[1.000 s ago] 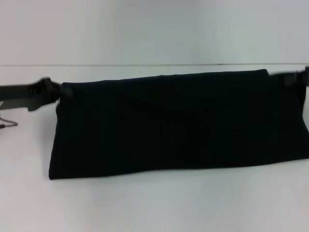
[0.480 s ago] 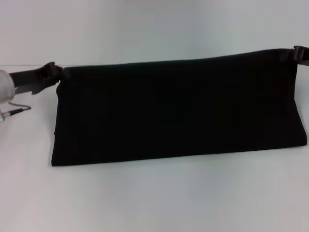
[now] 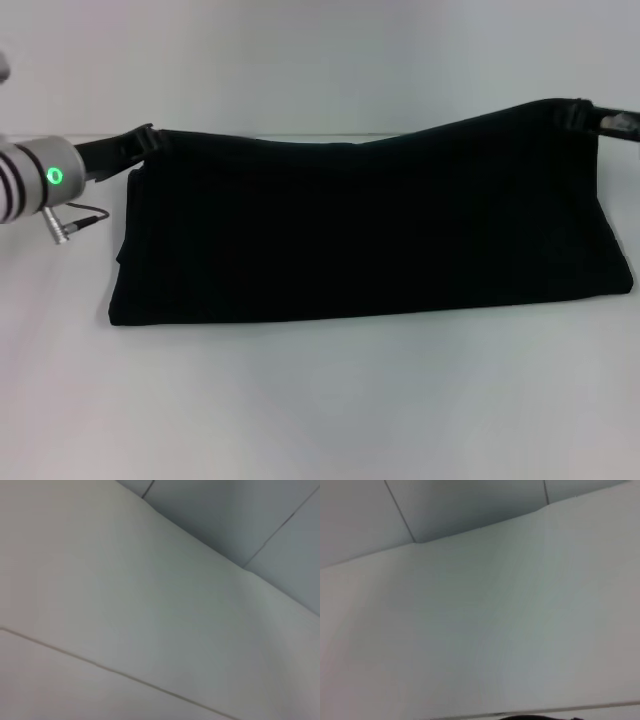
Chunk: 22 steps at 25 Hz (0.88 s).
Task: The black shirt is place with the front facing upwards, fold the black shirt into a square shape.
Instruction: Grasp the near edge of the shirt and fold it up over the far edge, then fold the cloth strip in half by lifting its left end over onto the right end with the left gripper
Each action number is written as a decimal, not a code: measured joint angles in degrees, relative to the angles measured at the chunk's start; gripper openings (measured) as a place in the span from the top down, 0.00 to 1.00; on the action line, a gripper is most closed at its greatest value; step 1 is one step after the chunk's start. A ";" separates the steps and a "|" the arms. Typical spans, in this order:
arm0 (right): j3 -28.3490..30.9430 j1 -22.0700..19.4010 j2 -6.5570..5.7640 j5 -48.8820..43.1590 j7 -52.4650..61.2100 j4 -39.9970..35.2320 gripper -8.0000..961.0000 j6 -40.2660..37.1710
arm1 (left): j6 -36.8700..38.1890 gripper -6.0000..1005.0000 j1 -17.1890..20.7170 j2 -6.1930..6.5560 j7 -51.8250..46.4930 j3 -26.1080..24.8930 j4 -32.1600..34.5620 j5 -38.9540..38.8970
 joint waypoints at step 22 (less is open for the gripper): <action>-1.87 -3.93 1.49 25.24 -22.45 5.49 0.42 4.60 | -9.53 0.51 1.55 -2.95 10.63 -0.10 -1.77 -11.71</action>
